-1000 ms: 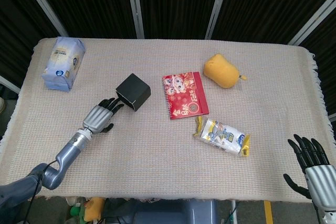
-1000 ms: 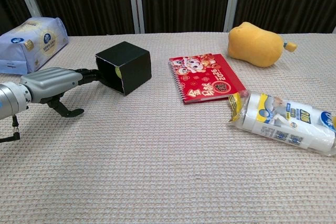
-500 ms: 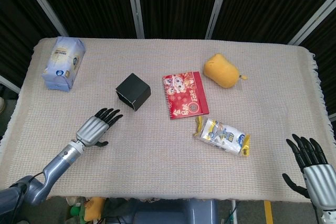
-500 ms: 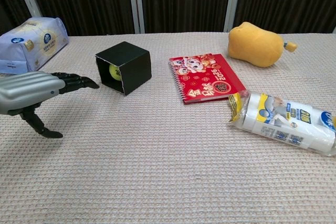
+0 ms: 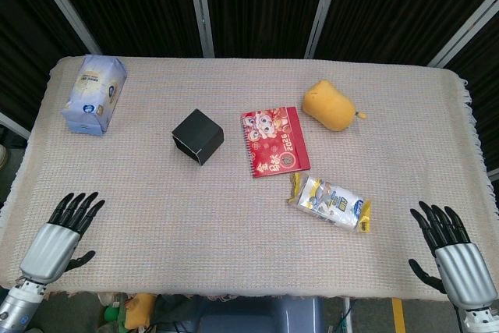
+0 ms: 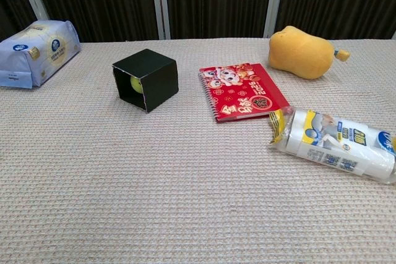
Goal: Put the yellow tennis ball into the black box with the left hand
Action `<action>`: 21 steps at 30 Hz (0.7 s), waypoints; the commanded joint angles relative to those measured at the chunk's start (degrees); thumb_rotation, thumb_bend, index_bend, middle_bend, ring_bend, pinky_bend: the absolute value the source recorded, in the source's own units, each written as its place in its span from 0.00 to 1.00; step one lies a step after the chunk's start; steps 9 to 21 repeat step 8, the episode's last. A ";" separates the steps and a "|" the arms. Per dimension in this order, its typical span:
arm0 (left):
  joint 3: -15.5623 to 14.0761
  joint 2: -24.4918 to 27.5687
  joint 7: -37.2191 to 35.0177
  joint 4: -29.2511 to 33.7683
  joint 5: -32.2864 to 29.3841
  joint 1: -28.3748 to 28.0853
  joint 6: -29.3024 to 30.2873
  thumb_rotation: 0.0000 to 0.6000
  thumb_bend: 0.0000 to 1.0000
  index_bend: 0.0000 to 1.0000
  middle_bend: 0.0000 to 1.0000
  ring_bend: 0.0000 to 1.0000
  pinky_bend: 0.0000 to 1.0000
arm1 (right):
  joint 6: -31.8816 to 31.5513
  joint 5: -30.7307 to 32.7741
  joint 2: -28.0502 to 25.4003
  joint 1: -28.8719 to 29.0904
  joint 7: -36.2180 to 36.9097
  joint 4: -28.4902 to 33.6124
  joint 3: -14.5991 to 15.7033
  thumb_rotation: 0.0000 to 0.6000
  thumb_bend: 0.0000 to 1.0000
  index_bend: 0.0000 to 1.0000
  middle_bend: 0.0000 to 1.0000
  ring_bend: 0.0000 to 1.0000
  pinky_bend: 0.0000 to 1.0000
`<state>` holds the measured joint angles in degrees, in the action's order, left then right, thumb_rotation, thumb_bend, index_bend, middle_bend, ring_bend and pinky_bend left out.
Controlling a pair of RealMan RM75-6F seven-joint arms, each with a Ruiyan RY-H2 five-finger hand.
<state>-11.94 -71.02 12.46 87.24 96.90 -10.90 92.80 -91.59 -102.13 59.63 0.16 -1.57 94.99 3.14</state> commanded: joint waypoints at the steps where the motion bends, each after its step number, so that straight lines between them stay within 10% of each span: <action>1: 0.27 -0.28 3.01 -0.12 0.07 1.66 0.99 1.00 0.07 0.00 0.00 0.00 0.03 | 0.18 0.09 0.01 0.13 0.07 0.06 -0.05 1.00 0.29 0.00 0.00 0.00 0.00; 21: 0.97 -0.88 5.37 -0.79 0.97 3.34 1.52 1.00 0.07 0.00 0.00 0.00 0.03 | -0.47 0.01 -0.31 -0.12 0.74 0.06 0.05 1.00 0.29 0.00 0.00 0.00 0.00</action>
